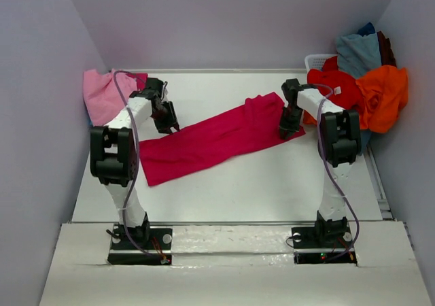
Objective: Fold and stack the t-shirts
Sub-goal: Fold the tshirt
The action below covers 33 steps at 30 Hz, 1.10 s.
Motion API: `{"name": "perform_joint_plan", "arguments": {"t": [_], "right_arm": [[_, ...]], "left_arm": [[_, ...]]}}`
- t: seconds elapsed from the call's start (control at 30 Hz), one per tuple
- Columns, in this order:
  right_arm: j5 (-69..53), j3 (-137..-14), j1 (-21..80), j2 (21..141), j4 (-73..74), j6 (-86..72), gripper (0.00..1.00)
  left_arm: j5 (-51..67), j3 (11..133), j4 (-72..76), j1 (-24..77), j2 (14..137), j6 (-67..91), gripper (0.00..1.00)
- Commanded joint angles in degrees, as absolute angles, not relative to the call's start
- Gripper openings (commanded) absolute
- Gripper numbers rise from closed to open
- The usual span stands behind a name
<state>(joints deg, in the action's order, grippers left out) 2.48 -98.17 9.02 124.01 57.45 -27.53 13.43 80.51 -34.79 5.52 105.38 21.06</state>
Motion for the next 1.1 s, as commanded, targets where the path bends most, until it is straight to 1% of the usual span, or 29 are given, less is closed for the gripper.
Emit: {"name": "perform_joint_plan", "arguments": {"t": [0.0, 0.17, 0.37, 0.53, 0.77, 1.07], "right_arm": [[2.2, -96.7, 8.8, 119.7, 55.5, -28.4, 0.23], [2.6, -95.6, 8.8, 119.6, 55.1, -28.5, 0.23], [3.0, -96.4, 8.8, 120.8, 54.8, -28.9, 0.23], [2.4, -99.5, 8.8, 123.6, 55.7, -29.4, 0.23], [3.0, -108.4, 8.8, 127.9, 58.3, -29.4, 0.23], [0.8, -118.4, 8.8, 134.4, 61.7, -29.0, 0.23]], "left_arm": [[14.7, 85.9, -37.2, 9.7, 109.5, 17.8, 0.43], [14.4, 87.0, -39.0, 12.2, 111.4, 16.2, 0.44], [13.6, 83.9, -39.2, 14.5, 110.6, 15.9, 0.44], [13.7, 80.5, -39.2, 15.0, 111.1, 16.0, 0.44], [12.2, 77.6, -38.9, 15.0, 111.3, 17.9, 0.43], [9.4, 72.1, -38.3, 15.0, 109.0, 19.9, 0.41]]}}
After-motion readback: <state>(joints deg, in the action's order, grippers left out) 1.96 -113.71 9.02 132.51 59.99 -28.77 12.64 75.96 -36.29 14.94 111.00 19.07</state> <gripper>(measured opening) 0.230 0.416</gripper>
